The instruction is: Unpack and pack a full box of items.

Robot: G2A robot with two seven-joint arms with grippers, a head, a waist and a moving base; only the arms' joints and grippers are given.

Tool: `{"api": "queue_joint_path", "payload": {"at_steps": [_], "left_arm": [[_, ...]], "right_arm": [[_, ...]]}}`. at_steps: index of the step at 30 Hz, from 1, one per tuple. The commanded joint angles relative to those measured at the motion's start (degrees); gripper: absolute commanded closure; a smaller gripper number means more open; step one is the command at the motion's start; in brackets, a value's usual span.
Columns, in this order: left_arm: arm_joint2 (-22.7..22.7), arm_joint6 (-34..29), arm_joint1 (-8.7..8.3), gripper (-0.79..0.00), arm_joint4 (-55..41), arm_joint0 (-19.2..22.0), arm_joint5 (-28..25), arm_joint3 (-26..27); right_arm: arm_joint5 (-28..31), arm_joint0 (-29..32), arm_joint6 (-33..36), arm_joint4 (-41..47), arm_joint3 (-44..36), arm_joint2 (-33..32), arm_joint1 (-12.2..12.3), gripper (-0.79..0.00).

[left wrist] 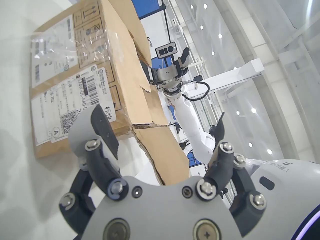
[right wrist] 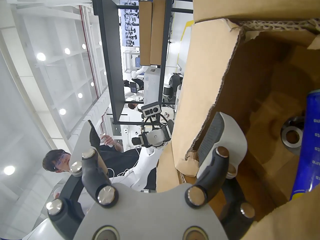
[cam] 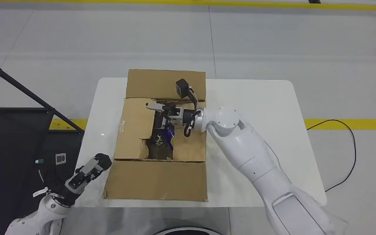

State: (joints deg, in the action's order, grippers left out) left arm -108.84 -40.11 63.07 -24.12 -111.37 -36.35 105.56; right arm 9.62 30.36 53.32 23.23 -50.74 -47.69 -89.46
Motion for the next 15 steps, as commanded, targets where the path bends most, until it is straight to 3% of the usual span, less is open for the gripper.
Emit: {"api": "queue_joint_path", "payload": {"at_steps": [1, 15], "left_arm": [[-0.3, -0.2, 0.01, -0.785, -0.4, -0.3, -0.2, 0.1], [-1.3, -0.7, 0.19, -0.785, -1.1, -2.3, -0.6, 3.0]], "right_arm": [[0.3, -0.3, 0.4, 0.0, 0.4, 0.2, -0.2, -0.785], [3.6, -2.4, -0.4, 2.9, 4.9, 1.9, -2.8, -0.785]]}}
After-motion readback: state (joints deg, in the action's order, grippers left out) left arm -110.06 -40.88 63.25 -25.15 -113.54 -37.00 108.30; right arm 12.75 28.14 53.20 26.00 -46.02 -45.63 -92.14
